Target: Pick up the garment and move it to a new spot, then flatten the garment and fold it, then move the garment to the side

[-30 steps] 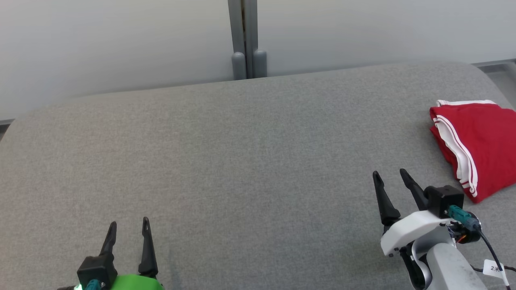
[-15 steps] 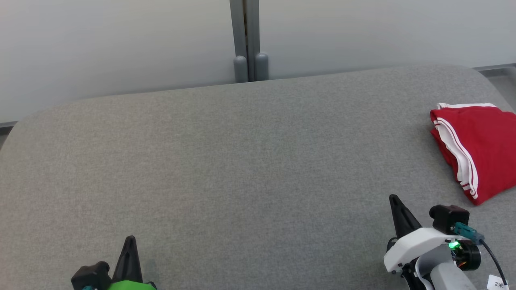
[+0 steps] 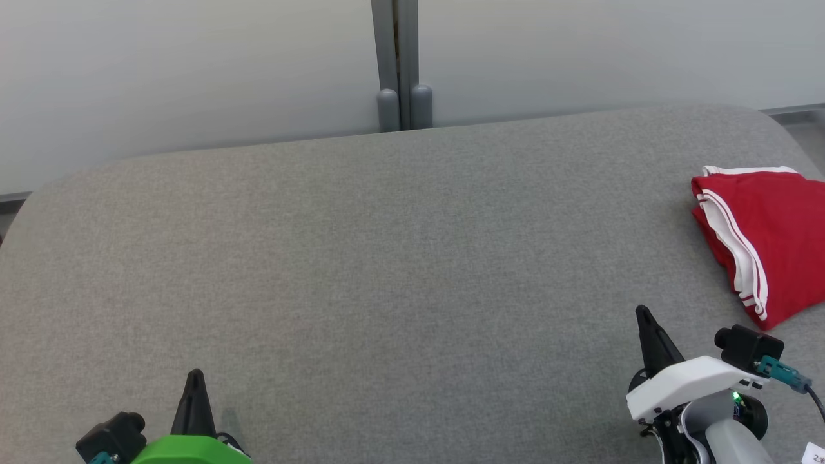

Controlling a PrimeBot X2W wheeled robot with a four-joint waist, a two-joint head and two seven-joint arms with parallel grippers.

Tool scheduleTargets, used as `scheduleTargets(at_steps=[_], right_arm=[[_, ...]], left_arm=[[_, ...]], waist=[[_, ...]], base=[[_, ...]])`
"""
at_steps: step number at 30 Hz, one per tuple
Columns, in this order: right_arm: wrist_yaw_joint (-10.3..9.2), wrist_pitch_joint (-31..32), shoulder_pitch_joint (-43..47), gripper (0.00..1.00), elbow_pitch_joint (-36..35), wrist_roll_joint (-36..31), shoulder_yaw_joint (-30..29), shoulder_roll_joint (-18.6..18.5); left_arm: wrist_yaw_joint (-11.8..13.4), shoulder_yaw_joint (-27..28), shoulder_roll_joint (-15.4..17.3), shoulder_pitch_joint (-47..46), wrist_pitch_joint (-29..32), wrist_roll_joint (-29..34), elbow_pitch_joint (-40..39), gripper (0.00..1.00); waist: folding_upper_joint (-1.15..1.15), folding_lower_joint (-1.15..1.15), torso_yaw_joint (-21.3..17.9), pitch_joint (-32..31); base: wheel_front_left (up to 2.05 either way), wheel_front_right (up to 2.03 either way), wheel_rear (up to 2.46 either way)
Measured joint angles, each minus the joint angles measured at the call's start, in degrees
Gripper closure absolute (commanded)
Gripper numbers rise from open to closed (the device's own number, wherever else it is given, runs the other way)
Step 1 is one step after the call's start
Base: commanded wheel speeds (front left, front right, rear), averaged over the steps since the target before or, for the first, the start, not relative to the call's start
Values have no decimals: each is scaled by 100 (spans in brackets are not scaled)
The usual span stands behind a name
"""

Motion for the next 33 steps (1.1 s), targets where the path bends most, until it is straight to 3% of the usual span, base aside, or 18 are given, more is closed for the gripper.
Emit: scheduleTargets(at_steps=[33], right_arm=[[-1, 648, 115, 100, -543, 2527, -234, -14]], left_arm=[[-103, 275, 5, -321, 662, -2538, -257, 100]], waist=[[0, 0, 86, 2]], base=[[0, 0, 0]])
